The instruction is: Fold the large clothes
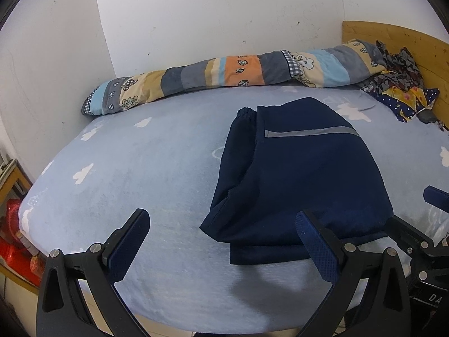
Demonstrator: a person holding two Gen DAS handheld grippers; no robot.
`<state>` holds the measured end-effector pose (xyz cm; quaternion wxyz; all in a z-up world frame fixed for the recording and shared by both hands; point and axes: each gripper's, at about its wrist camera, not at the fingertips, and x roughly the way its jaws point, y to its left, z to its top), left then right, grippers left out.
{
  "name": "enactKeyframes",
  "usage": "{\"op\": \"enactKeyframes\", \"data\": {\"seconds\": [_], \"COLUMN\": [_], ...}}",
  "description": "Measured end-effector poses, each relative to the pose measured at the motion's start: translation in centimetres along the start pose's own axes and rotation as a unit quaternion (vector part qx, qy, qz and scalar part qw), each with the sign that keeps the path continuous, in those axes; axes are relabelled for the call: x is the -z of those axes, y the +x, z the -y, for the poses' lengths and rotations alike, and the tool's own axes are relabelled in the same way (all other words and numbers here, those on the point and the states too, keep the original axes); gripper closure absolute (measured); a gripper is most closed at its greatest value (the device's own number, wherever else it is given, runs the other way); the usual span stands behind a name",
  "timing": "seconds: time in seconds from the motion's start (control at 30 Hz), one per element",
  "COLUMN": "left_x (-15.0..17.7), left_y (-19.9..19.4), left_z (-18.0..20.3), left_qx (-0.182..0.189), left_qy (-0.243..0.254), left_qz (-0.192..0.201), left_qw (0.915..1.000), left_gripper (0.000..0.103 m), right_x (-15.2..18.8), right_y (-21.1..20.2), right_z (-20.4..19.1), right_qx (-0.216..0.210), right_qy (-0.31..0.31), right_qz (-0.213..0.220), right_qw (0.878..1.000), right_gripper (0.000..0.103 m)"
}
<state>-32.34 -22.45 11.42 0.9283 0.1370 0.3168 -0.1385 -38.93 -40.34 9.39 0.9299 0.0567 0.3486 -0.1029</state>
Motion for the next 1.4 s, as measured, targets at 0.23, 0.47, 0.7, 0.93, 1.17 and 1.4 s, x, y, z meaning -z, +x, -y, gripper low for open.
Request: {"op": "enactKeyframes", "data": {"seconds": [0.23, 0.47, 0.7, 0.93, 1.17, 1.4], "left_x": [0.1, 0.1, 0.1, 0.2, 0.0, 0.0], "left_y": [0.0, 0.1, 0.1, 0.0, 0.0, 0.1], "left_z": [0.3, 0.3, 0.2, 0.1, -0.3, -1.1], "left_qx": [-0.001, 0.002, -0.001, -0.004, 0.020, 0.074], "left_qy": [0.003, 0.002, 0.001, 0.001, -0.009, -0.028], "left_qz": [0.000, -0.002, -0.001, 0.001, -0.011, -0.029], "left_qw": [1.0000, 1.0000, 1.0000, 1.0000, 0.9997, 0.9965], "left_gripper": [0.000, 0.000, 0.000, 0.000, 0.000, 0.000], "right_x": [-0.1, -0.1, -0.2, -0.3, -0.4, -0.5], "right_y": [0.0, 0.1, -0.1, -0.1, -0.2, -0.4], "right_z": [0.1, 0.2, 0.3, 0.3, 0.4, 0.9], "right_qx": [-0.002, -0.001, -0.001, 0.000, 0.000, -0.001], "right_qy": [0.000, 0.000, 0.001, 0.001, 0.003, 0.007], "right_qz": [-0.001, -0.001, 0.001, 0.001, 0.005, 0.011], "right_qw": [1.000, 1.000, 1.000, 1.000, 1.000, 1.000], "right_gripper": [0.012, 0.012, 0.012, 0.012, 0.012, 0.012]}}
